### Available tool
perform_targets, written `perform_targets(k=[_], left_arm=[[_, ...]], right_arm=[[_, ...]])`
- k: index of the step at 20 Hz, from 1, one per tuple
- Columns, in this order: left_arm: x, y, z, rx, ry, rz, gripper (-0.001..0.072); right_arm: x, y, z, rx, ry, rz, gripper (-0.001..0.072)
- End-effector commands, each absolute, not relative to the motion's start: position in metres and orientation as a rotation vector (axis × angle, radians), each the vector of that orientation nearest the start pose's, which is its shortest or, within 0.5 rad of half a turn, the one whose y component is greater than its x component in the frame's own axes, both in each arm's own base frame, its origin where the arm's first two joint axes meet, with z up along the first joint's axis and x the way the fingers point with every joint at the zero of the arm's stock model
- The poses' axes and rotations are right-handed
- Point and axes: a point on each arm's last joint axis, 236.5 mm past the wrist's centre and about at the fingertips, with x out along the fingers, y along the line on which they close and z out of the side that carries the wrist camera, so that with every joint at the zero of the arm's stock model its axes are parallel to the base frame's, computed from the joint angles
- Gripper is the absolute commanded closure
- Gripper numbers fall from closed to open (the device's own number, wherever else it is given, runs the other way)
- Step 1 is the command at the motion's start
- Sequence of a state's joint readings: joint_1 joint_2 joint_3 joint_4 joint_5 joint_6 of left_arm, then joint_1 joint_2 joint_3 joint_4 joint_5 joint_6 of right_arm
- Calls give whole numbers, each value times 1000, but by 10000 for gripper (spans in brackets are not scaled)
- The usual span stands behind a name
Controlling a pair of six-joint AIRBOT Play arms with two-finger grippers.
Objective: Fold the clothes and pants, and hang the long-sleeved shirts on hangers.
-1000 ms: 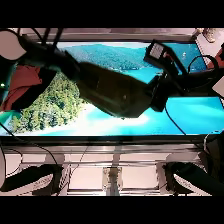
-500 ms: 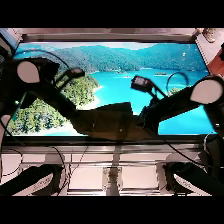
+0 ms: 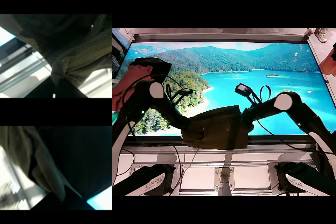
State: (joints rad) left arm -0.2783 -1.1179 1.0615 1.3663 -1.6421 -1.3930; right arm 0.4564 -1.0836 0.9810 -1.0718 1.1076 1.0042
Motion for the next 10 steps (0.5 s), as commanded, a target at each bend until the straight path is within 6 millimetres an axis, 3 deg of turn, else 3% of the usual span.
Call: perform_targets(k=[1,6,10], left_arm=[[251,-71,6,244,1599,-254,665],[294,-73,7,258,1419,-235,665],[302,-52,0,318,1427,-157,664]], right_arm=[[323,252,36,-243,904,864,691],[355,254,35,-229,820,796,691],[361,252,23,-252,832,782,691]])
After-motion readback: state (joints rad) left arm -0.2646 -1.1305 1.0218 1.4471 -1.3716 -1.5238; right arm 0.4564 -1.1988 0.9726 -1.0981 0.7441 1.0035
